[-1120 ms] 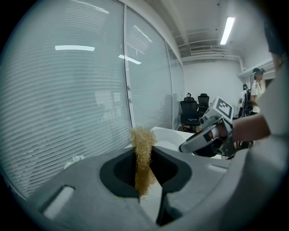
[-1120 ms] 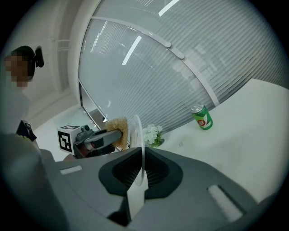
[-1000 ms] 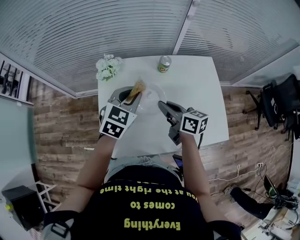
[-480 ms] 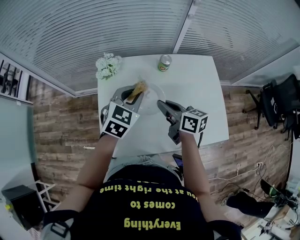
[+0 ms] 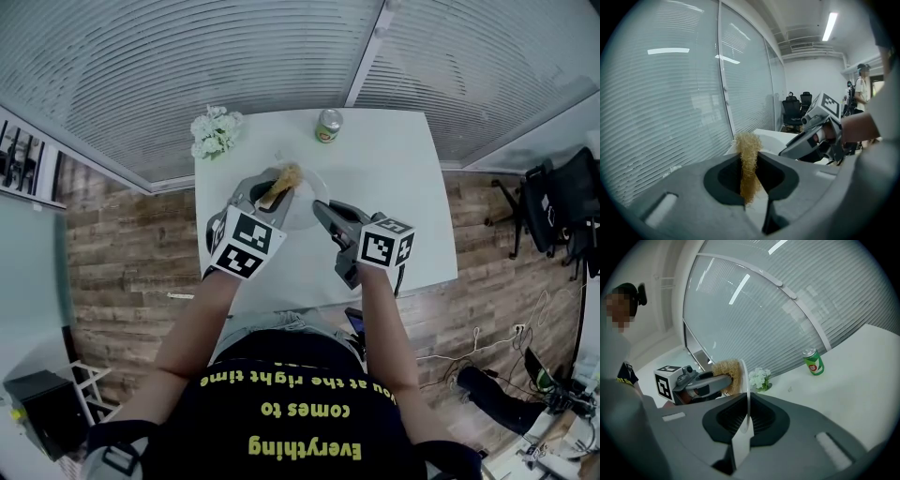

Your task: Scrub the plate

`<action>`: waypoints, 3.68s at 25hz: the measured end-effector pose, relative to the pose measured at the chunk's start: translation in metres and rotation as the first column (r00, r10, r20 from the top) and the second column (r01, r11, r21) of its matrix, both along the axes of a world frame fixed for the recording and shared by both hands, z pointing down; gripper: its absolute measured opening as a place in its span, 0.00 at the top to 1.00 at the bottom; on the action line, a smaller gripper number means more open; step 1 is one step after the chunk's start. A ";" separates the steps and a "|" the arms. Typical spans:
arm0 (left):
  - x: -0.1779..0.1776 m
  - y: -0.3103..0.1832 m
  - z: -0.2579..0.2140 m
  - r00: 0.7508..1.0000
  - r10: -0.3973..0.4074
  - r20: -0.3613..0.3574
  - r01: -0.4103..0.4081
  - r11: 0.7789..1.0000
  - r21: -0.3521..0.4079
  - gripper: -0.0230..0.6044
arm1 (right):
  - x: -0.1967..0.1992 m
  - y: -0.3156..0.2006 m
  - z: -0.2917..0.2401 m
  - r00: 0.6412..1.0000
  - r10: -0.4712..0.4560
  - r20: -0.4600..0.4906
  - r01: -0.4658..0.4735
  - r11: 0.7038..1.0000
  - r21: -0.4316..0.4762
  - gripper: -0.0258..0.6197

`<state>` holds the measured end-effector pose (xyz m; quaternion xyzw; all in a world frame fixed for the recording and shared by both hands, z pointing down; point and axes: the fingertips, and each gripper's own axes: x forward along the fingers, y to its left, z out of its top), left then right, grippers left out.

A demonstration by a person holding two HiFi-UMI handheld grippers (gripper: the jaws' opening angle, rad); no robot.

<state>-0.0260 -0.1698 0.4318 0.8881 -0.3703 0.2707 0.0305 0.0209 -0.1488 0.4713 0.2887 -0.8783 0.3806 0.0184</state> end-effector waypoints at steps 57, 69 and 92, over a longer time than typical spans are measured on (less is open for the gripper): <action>-0.001 0.001 0.007 0.993 0.025 0.119 -0.027 1.000 0.012 0.86 | 0.011 -0.002 -0.005 0.998 0.050 -0.024 -0.049 0.998 0.030 0.94; -0.027 -0.010 0.007 0.991 -0.039 0.127 0.038 0.999 0.010 0.86 | 0.023 -0.007 -0.010 0.996 0.088 -0.013 -0.088 0.995 0.039 0.94; -0.024 -0.008 0.014 0.987 -0.032 0.159 0.032 0.999 0.005 0.86 | 0.023 -0.005 -0.016 0.993 0.106 -0.045 -0.102 0.992 0.078 0.94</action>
